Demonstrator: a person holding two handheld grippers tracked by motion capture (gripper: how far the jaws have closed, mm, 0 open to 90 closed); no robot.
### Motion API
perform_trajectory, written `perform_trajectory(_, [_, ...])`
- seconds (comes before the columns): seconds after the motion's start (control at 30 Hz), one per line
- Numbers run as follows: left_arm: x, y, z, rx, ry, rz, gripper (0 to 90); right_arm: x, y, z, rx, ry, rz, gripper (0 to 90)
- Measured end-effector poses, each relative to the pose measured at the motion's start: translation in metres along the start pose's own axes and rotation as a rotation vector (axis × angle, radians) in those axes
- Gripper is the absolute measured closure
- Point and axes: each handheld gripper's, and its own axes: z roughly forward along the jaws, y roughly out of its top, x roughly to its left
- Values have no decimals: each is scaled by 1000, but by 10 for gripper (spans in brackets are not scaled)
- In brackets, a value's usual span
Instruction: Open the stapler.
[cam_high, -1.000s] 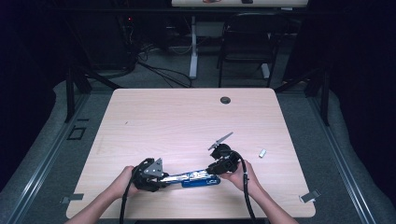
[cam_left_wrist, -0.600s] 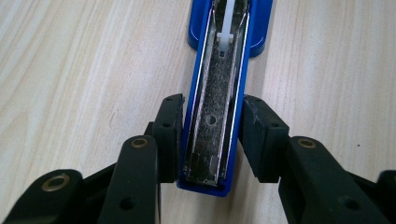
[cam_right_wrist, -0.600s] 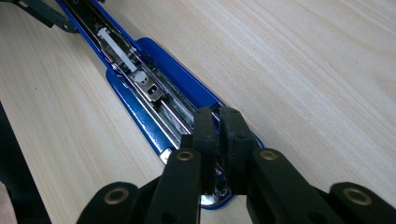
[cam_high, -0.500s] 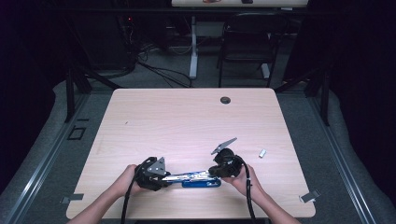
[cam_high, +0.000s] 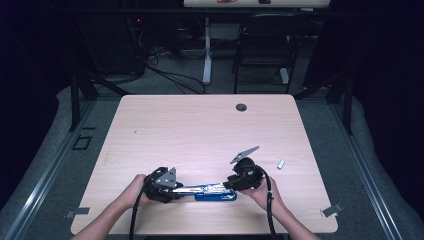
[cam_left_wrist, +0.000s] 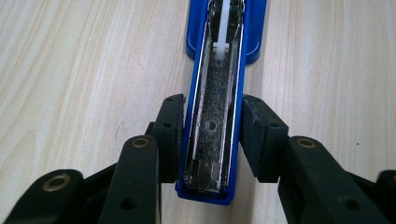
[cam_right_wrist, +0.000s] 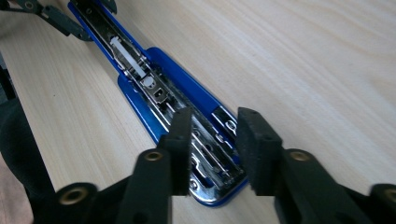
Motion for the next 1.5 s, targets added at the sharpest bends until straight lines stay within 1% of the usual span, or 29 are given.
perform_trajectory(0.07, [0, 0, 0, -7, 1, -1, 616, -3, 0, -9, -26, -10, 10, 614])
perform_trajectory(0.1, [0, 0, -1, -9, 3, 3, 616, -5, 0, -12, -44, -22, 18, 596])
perform_trajectory(0.17, [0, 0, -1, -12, 3, 2, 616, -11, -1, -21, -73, -32, 29, 557])
perform_trajectory(0.27, [0, -1, -1, -12, -1, 4, 616, -19, -3, -31, -89, -52, 65, 503])
perform_trajectory(0.3, [1, -1, -1, -16, 0, 4, 616, -21, -3, -33, -89, -60, 75, 467])
perform_trajectory(0.33, [1, -1, -1, -16, -1, 4, 616, -24, -3, -36, -80, -74, 90, 409])
perform_trajectory(0.37, [1, -1, -1, -16, -1, 5, 615, -27, -3, -38, -80, -90, 101, 353])
perform_trajectory(0.4, [1, -1, -1, -16, 0, 4, 616, -29, -3, -41, -76, -110, 107, 318])
perform_trajectory(0.43, [1, 0, -1, -12, -2, 4, 615, -31, -4, -43, -78, -132, 120, 286])
perform_trajectory(0.47, [1, 0, -1, -12, -2, 4, 615, -34, -4, -45, -79, -141, 128, 268])
perform_trajectory(0.5, [1, 0, -1, -11, -2, 5, 615, -36, -4, -48, -78, -161, 130, 238])
perform_trajectory(0.53, [1, 0, -1, -13, 2, 4, 615, -40, -5, -51, -75, -183, 141, 226])
perform_trajectory(0.57, [1, 0, -1, -11, -2, 5, 615, -42, -5, -53, -80, -191, 144, 222])
perform_trajectory(0.63, [1, 0, -1, -12, -3, 5, 616, -50, -8, -59, -87, -233, 167, 213])
perform_trajectory(0.77, [1, 0, -1, -13, -5, 6, 617, -72, -17, -72, -98, -297, 234, 195])
perform_trajectory(0.83, [2, 0, -1, -12, -6, 8, 617, -80, -21, -76, -101, -318, 261, 192])
perform_trajectory(0.93, [2, 0, -1, -13, -9, 10, 618, -93, -29, -80, -80, -400, 298, 210])
perform_trajectory(0.97, [2, 0, -1, -14, -8, 13, 618, -97, -31, -79, -71, -419, 309, 235])
perform_trajectory(1.0, [2, -1, -1, -18, -4, 17, 618, -100, -33, -79, -54, -425, 321, 245])
perform_trajectory(1.03, [2, -1, -1, -18, -4, 17, 619, -105, -35, -77, -44, -442, 344, 250])
perform_trajectory(1.07, [2, -1, -1, -18, -5, 17, 619, -108, -37, -76, -30, -443, 353, 265])
perform_trajectory(1.1, [2, -1, -1, -15, -8, 17, 619, -110, -38, -75, -30, -447, 363, 279])
perform_trajectory(1.17, [2, -1, -1, -17, -7, 16, 619, -117, -40, -74, -11, -469, 382, 288])
perform_trajectory(1.27, [2, -1, -1, -20, -12, 15, 619, -121, -43, -72, 7, -480, 407, 301])
perform_trajectory(1.4, [3, -1, 0, -22, -15, 11, 619, -126, -45, -67, 41, -490, 415, 316])
perform_trajectory(1.5, [2, -1, 0, -22, -14, 11, 619, -129, -46, -63, 50, -498, 430, 322])
